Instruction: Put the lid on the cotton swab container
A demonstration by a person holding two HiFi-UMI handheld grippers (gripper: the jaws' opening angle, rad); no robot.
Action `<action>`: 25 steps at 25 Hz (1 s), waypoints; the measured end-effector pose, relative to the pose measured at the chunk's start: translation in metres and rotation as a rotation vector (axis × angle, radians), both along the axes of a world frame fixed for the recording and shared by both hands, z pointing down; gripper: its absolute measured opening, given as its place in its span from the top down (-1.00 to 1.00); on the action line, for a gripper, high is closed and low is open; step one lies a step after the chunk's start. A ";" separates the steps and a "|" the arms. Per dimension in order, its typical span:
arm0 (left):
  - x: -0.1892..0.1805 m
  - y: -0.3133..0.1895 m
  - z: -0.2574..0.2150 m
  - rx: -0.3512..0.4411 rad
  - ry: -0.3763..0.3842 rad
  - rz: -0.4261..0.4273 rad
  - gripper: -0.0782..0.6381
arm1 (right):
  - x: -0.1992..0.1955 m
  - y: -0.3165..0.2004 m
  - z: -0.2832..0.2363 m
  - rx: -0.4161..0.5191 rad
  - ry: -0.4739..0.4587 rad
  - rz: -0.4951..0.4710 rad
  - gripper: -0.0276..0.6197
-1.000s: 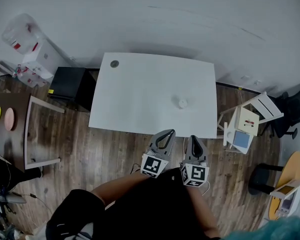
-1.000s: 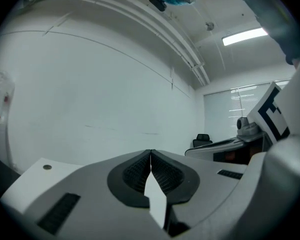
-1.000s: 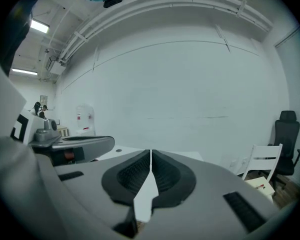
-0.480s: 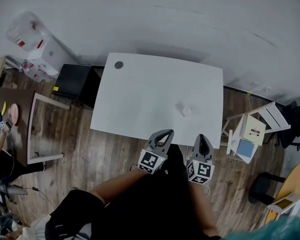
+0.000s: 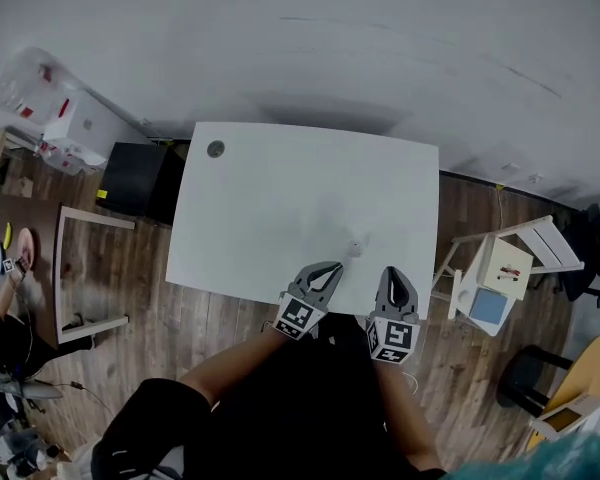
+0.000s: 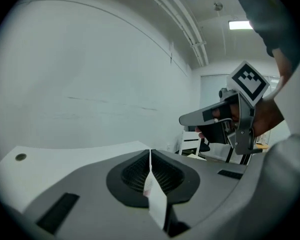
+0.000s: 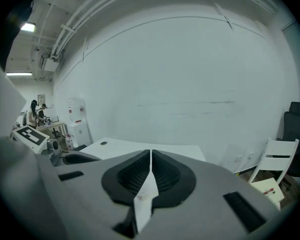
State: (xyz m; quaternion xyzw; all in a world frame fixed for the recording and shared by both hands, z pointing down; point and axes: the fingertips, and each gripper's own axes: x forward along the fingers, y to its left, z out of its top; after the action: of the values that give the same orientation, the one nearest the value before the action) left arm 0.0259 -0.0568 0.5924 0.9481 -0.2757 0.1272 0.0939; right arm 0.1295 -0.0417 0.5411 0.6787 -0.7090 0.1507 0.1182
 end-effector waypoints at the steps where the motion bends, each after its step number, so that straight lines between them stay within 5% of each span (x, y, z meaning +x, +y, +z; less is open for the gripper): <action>1: 0.004 -0.006 0.007 -0.006 -0.011 0.006 0.74 | 0.004 -0.006 0.004 -0.008 0.002 -0.006 0.81; 4: 0.015 -0.018 0.028 -0.050 -0.025 0.032 0.73 | 0.017 -0.022 0.017 -0.033 0.005 -0.026 0.81; 8: 0.031 -0.022 0.061 -0.122 -0.040 0.092 0.37 | 0.029 -0.038 0.037 -0.071 0.003 -0.051 0.81; 14: 0.044 -0.017 0.117 -0.175 -0.162 0.175 0.14 | 0.028 -0.054 0.053 -0.102 -0.017 -0.097 0.81; 25: 0.050 -0.030 0.154 -0.160 -0.240 0.195 0.04 | 0.040 -0.064 0.074 -0.148 -0.013 -0.103 0.81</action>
State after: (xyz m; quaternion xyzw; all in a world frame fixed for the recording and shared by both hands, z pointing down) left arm 0.0760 -0.0867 0.7459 0.9379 -0.1807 0.2694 0.1230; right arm 0.1695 -0.1055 0.6150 0.6299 -0.7305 0.2008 0.1710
